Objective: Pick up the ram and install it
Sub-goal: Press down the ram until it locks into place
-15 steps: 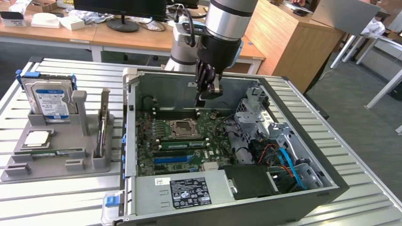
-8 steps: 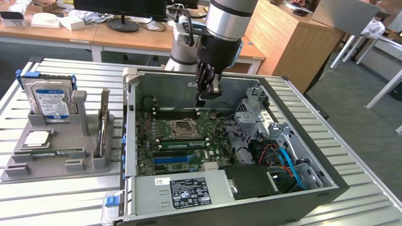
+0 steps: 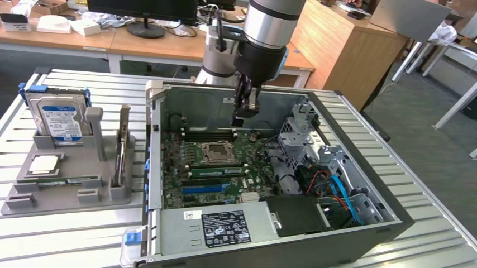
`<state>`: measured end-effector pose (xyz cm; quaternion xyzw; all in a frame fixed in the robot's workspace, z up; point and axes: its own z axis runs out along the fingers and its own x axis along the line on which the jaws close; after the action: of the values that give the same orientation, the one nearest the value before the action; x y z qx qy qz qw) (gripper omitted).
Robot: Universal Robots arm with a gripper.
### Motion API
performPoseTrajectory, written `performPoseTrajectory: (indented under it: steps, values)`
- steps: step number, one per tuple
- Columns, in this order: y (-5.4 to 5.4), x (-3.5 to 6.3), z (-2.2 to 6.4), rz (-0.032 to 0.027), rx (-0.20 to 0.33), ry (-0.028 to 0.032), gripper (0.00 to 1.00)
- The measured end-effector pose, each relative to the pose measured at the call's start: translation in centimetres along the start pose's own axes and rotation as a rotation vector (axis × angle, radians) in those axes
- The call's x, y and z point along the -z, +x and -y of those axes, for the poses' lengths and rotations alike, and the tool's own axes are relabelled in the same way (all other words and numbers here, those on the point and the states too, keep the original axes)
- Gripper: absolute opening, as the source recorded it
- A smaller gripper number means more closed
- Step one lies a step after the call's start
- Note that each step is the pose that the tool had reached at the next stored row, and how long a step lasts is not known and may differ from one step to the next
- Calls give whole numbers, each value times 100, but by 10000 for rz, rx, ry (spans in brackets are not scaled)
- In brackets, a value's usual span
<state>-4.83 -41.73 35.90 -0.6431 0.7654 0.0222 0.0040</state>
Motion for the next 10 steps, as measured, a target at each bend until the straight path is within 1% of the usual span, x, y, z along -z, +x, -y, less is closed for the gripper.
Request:
performPoseTrajectory:
  steps: [10]
  values:
    - [0, 0, 0, 45, -1590, 55, 10]
